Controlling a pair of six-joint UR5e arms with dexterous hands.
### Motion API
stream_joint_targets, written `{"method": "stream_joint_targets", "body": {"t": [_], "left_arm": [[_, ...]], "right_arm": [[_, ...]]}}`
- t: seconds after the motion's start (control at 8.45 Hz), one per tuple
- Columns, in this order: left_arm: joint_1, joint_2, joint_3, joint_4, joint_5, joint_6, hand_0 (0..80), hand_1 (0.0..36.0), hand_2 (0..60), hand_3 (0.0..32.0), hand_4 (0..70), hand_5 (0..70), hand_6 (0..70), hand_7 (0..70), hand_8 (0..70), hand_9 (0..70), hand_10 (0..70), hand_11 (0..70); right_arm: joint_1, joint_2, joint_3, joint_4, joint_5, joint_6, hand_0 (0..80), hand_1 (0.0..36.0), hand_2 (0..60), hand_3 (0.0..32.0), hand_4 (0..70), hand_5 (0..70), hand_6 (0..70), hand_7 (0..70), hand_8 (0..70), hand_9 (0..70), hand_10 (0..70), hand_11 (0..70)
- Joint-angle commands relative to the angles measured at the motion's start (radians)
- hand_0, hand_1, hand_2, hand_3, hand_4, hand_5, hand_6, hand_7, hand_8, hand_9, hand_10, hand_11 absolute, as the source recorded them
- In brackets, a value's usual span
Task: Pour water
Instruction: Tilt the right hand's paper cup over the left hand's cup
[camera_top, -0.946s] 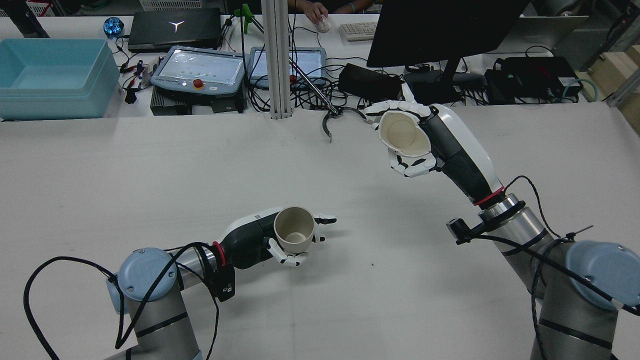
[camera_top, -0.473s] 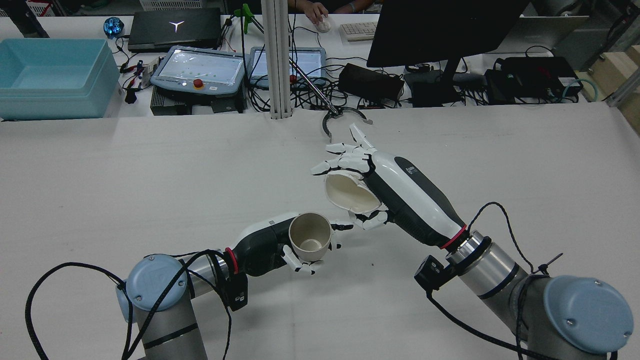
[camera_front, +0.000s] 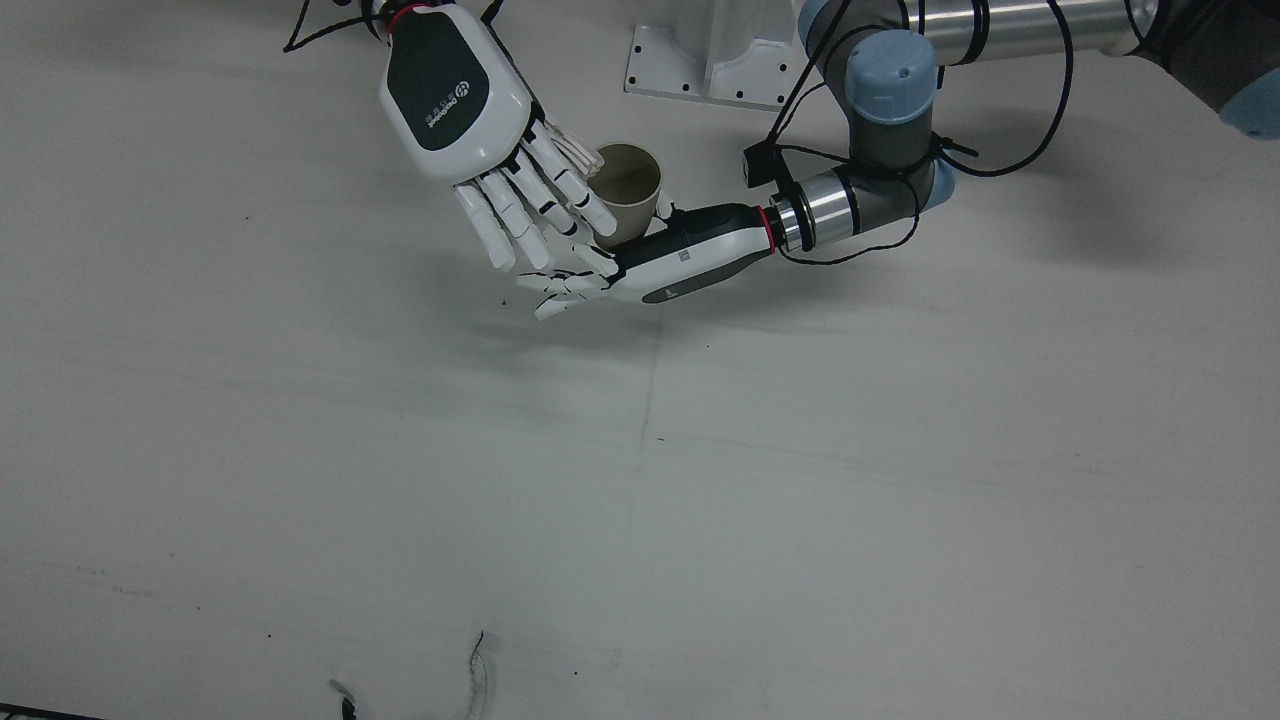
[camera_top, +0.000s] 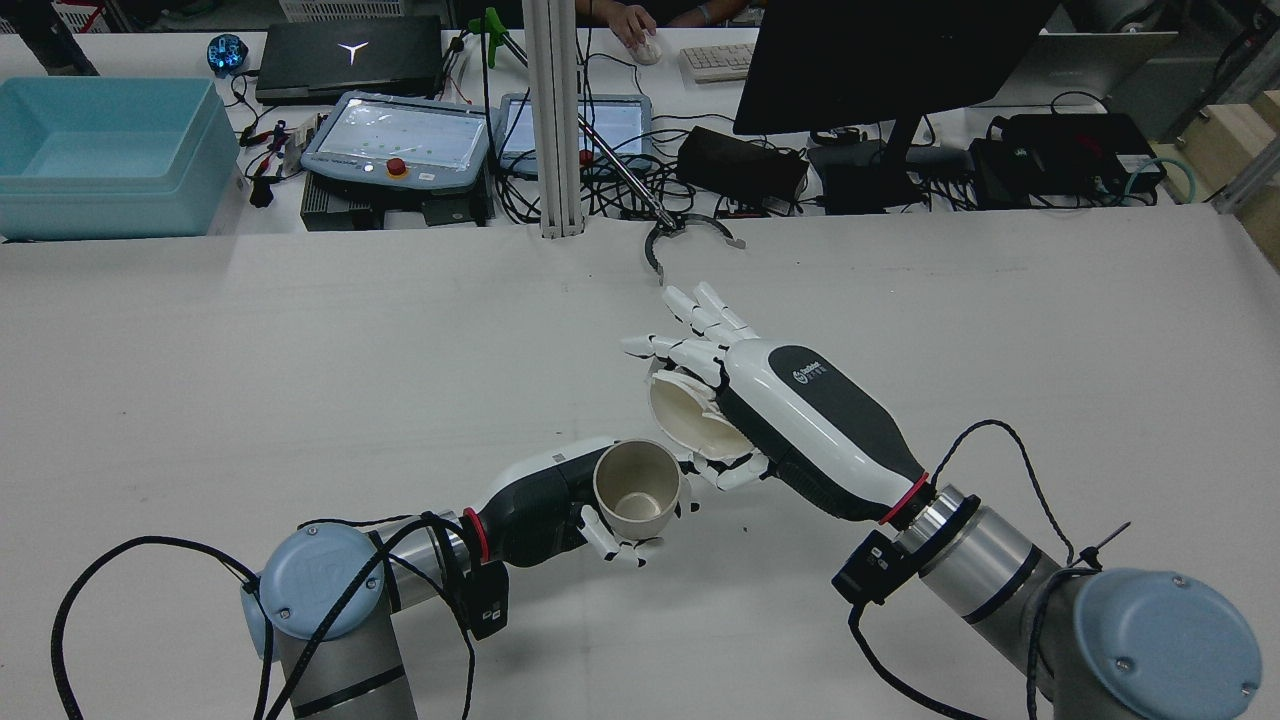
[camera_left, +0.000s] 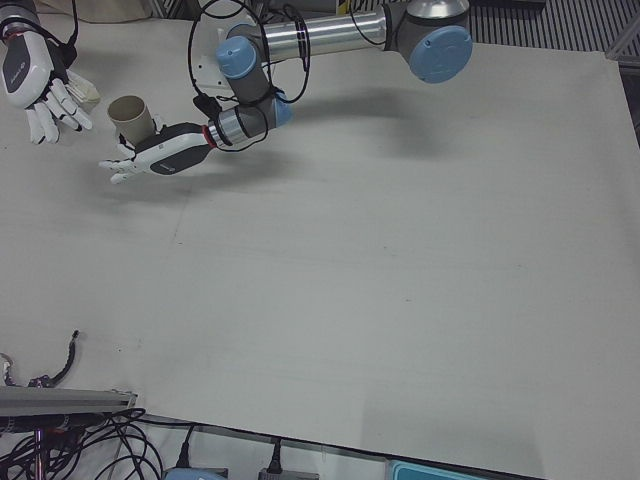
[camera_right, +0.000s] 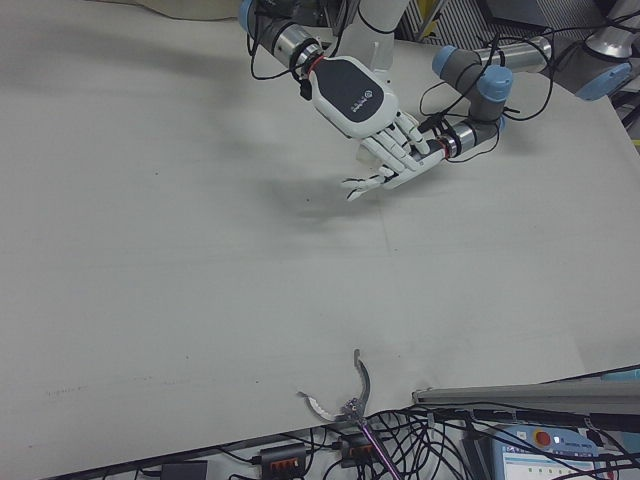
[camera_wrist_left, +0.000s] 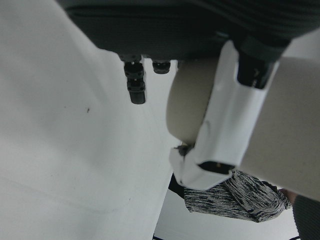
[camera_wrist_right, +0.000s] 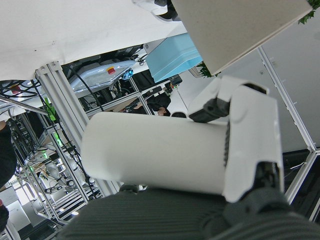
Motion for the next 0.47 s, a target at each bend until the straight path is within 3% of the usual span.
{"method": "stream_joint_targets", "body": {"t": [0.0, 0.24, 0.35], "left_arm": [[0.015, 0.003, -0.01, 0.008, -0.02, 0.007, 80.0, 36.0, 60.0, 0.0, 70.0, 70.0, 15.0, 11.3, 5.0, 0.8, 10.8, 19.0], [-0.003, 0.014, -0.011, 0.009, -0.018, -0.01, 80.0, 36.0, 60.0, 0.0, 70.0, 70.0, 14.9, 11.0, 5.1, 0.8, 10.7, 19.0], [-0.023, 0.05, -0.04, 0.009, -0.02, -0.039, 80.0, 36.0, 60.0, 0.0, 70.0, 70.0, 14.8, 10.9, 5.0, 0.7, 10.7, 19.0]], "right_arm": [[-0.001, 0.002, 0.04, -0.021, 0.007, -0.013, 57.9, 36.0, 60.0, 4.6, 0.0, 14.7, 27.7, 32.2, 6.3, 6.5, 0.0, 0.0], [0.046, -0.012, 0.138, -0.008, 0.05, 0.06, 57.8, 36.0, 60.0, 3.4, 1.0, 14.9, 29.4, 33.1, 7.8, 8.4, 0.0, 0.0], [0.098, -0.027, 0.143, -0.009, 0.084, 0.229, 55.0, 36.0, 60.0, 2.4, 0.2, 13.6, 26.5, 30.1, 8.8, 10.0, 0.0, 0.0]]}}
